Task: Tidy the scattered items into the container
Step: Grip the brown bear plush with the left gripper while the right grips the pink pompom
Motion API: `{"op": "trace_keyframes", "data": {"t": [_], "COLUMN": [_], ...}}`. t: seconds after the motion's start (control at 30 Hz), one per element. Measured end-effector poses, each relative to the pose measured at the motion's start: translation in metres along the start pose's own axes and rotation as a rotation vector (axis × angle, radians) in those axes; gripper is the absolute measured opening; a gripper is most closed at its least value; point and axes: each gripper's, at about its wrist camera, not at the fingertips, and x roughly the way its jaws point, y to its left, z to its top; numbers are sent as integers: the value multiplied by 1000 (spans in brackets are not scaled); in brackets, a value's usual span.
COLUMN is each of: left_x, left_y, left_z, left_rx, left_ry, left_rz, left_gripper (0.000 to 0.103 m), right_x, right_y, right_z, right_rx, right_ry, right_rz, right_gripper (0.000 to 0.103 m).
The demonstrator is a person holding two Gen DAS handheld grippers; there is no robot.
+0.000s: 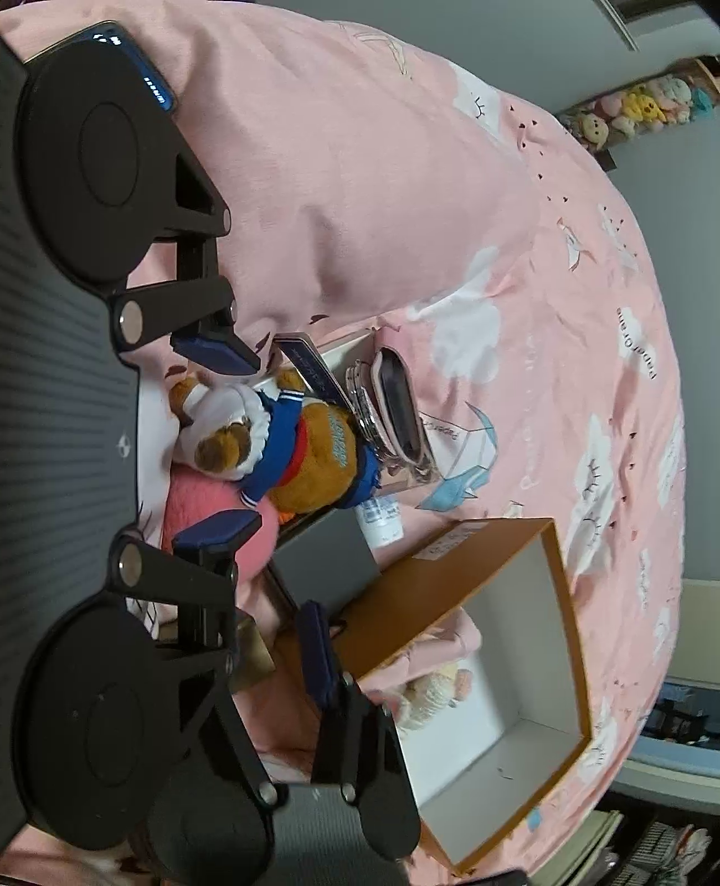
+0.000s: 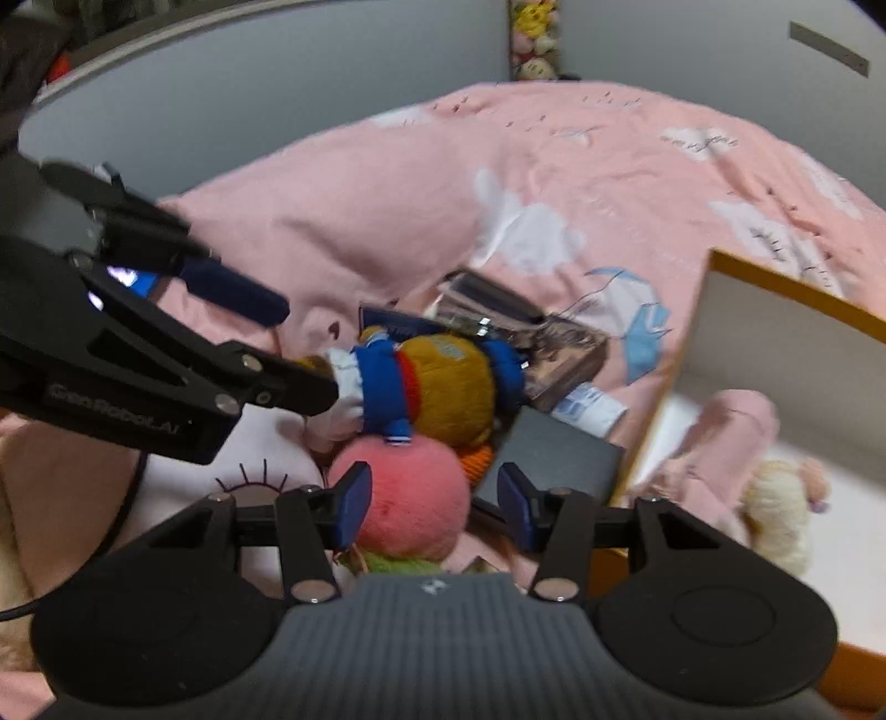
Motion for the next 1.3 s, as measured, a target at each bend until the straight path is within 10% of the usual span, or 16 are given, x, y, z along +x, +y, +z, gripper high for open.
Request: {"op": "trace_keyframes", "data": {"t": [0.4,1.3], "left_x": [55,49], "left_y": [-16,12], "left_z": [8,-10], "left_rx": [-7,-142], "left_ry": [110,117], "left_rz": [102,-25], "left_gripper": [63,46], "right_x": [30,84], "right_y": [13,7], "right_z": [0,-8], "right_rx": [-110,-31], "right_ry": [33,156], "right_rz": [24,100], "right_gripper": [58,66]}}
